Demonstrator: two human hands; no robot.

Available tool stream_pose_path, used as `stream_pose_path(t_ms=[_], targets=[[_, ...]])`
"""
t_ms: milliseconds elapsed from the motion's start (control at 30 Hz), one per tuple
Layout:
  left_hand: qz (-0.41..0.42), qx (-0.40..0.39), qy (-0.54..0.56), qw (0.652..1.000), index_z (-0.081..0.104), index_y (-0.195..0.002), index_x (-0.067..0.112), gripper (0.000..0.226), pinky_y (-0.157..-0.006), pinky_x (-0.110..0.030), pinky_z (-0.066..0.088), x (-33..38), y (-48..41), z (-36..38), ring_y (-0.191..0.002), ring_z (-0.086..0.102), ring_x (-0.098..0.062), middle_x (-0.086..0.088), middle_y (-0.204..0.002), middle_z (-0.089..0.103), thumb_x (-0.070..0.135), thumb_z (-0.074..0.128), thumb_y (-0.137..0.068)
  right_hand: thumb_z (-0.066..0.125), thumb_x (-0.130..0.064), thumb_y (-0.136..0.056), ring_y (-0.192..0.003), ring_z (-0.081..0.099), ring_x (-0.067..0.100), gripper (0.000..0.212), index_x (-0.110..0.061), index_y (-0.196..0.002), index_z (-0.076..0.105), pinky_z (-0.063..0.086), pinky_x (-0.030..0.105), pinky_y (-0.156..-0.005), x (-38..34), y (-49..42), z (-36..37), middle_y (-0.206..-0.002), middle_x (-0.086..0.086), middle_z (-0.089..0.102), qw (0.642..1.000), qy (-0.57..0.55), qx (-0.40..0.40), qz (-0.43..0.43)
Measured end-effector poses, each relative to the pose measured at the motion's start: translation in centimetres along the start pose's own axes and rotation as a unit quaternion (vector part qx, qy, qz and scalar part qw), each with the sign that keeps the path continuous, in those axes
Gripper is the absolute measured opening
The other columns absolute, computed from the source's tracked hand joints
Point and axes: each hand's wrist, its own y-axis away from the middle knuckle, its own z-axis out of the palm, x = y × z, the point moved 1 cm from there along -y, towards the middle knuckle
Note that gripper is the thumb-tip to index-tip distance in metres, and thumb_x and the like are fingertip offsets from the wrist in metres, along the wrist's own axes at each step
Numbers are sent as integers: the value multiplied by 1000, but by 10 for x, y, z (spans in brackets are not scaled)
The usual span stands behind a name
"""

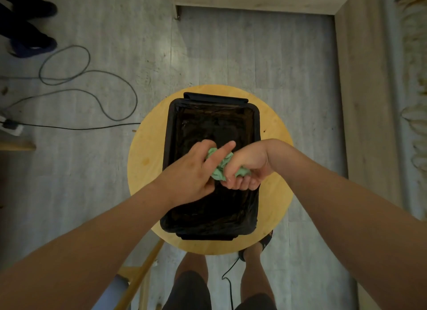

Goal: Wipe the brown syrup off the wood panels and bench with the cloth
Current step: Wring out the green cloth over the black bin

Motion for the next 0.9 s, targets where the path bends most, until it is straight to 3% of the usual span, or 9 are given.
stream_pose_path(t_ms=[167, 267, 333, 433, 500, 567, 667, 767, 900], targets=[[-22, 15, -72, 997, 44, -146, 15, 74, -57, -39, 54, -8, -14, -6, -89, 57, -30, -12, -105, 51, 19, 79, -81, 66, -14, -91, -70, 68, 17, 6, -9, -91, 63, 61, 28, -66, 2, 1, 4, -82, 7, 67, 996, -69, 35, -48], [16, 12, -121, 993, 59, -128, 4, 51, -70, -49, 58, -12, -18, -8, -104, 55, -39, -19, -119, 56, 13, 74, -81, 65, -10, -85, -78, 74, 23, 15, -4, -98, 61, 63, 32, -69, 6, -4, 5, -91, 14, 71, 992, -113, 34, -51], [27, -7, -101, 994, 60, -128, -1, 46, -84, -52, 59, -13, -18, -7, -121, 53, -43, -24, -138, 52, 7, 71, -84, 63, -6, -92, -76, 73, 21, 7, -4, -98, 61, 62, 29, -66, 6, -6, 5, -90, 13, 70, 990, -117, 45, -60], [0, -63, -20, 998, 28, -158, 7, 86, -94, -41, 57, -11, -16, -7, -124, 56, -33, -19, -143, 52, -3, 71, -84, 67, -12, -91, -53, 49, 5, 7, -14, -88, 60, 43, 14, -45, 5, -7, 5, -74, -1, 54, 992, -105, 31, -68], [-3, -84, -19, 996, 3, -163, 27, 104, -82, -34, 55, -11, -15, -8, -105, 56, -24, -13, -125, 55, 1, 70, -87, 67, -15, -93, -47, 32, 2, 16, -17, -81, 57, 25, 11, -39, 5, -8, 3, -68, -5, 43, 991, -111, 22, -75], [-18, -80, -49, 995, 8, -162, 33, 97, -67, -31, 51, -10, -18, -9, -87, 50, -17, -7, -110, 52, 9, 68, -90, 65, -15, -98, -45, 27, 1, 24, -19, -76, 57, 17, 12, -39, 4, -8, 3, -66, -5, 39, 987, -128, 45, -87], [-92, -95, -139, 981, 41, -145, 26, 59, -54, -36, 49, -7, -28, -17, -74, 59, -24, -3, -98, 55, 29, 67, -92, 67, -15, -98, -45, 21, 3, 26, -20, -77, 53, 13, 15, -40, -1, -7, 11, -63, -6, 35, 981, -126, 105, -106], [-127, -145, -238, 952, 49, -116, 19, 29, -51, -31, 41, -1, -38, -25, -56, 46, -21, 4, -71, 39, 35, 61, -94, 76, -25, -90, -45, 26, 9, 32, -19, -74, 49, 18, 23, -42, -7, -10, 19, -58, -4, 39, 969, -5, 232, -83], [-146, -185, -201, 951, 56, -89, 21, 8, -56, -32, 39, -4, -45, -27, -61, 45, -19, 6, -67, 35, 28, 58, -94, 75, -34, -82, -61, 56, 16, 33, -16, -68, 52, 44, 32, -54, -12, -19, 26, -68, -1, 58, 859, 253, 434, -99]])
